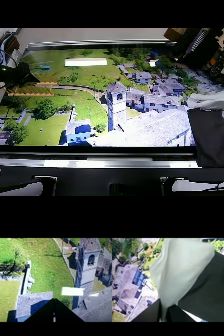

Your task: Fold the clothes and pants, and hang the long-sleeved shirts on hangers.

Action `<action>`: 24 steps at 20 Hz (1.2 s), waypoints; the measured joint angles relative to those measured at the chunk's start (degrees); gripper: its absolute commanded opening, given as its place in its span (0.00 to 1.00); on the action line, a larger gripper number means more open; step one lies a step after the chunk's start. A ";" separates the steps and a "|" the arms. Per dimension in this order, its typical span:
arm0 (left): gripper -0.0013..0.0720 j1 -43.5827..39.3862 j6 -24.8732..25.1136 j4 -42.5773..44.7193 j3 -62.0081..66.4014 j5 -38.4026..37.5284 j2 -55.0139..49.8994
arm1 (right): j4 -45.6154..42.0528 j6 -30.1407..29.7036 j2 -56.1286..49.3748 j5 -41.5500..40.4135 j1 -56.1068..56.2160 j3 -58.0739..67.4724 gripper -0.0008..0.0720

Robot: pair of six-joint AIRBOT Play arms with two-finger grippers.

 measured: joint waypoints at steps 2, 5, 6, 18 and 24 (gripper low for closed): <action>0.04 0.00 0.02 -0.15 0.00 0.00 0.00 | -1.81 -0.92 0.22 -3.19 0.00 0.00 0.06; 0.04 0.00 0.02 -0.20 -0.02 0.00 0.00 | -3.93 -2.84 0.37 -7.72 0.00 -0.04 0.06; 0.04 0.00 0.02 -0.22 -0.02 0.00 0.00 | -4.72 -3.54 0.42 -8.94 0.00 -0.31 0.06; 0.04 0.00 0.83 -0.24 -0.02 0.04 0.00 | -21.22 -14.10 0.68 -18.01 0.00 -19.76 0.06; 0.04 0.00 1.09 -0.17 -0.02 0.07 0.00 | -27.26 -16.00 0.70 -20.13 0.00 -27.76 0.06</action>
